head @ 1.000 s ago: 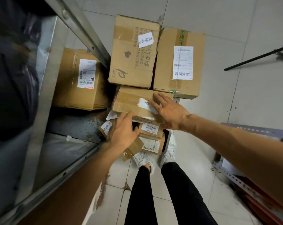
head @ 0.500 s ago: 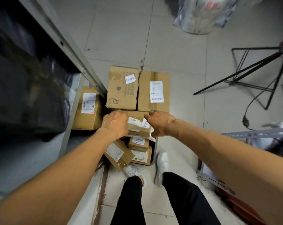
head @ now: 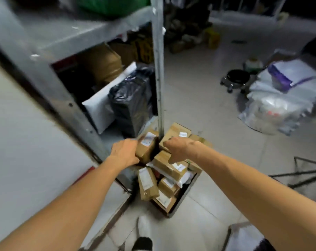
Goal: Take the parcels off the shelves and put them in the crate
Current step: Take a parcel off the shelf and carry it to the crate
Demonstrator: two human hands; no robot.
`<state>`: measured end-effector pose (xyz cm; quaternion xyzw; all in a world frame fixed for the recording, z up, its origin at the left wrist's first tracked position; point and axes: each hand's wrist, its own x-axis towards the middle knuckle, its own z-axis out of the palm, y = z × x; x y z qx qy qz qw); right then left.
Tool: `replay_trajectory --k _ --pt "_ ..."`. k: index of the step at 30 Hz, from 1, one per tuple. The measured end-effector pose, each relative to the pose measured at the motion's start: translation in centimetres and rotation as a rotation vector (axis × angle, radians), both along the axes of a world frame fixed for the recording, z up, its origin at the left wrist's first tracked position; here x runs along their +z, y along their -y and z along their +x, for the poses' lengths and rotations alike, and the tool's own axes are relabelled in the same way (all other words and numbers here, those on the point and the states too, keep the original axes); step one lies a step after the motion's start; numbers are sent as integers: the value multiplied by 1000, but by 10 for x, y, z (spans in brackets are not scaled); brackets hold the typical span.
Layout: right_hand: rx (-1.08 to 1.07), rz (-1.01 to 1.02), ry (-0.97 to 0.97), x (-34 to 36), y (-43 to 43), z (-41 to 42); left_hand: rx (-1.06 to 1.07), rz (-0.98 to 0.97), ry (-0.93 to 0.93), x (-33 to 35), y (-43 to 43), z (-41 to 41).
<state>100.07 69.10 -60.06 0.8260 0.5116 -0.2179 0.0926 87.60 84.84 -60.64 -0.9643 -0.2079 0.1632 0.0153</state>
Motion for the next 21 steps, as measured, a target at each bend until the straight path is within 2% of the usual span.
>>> replay_trajectory --k 9,14,21 --pt "293 93 6 68 -59 -154 500 19 61 64 -1 -235" --pt "605 84 20 88 -88 -292 830 -12 116 96 25 -382" --pt "1084 77 -24 113 -90 -504 1281 31 164 130 126 -576"
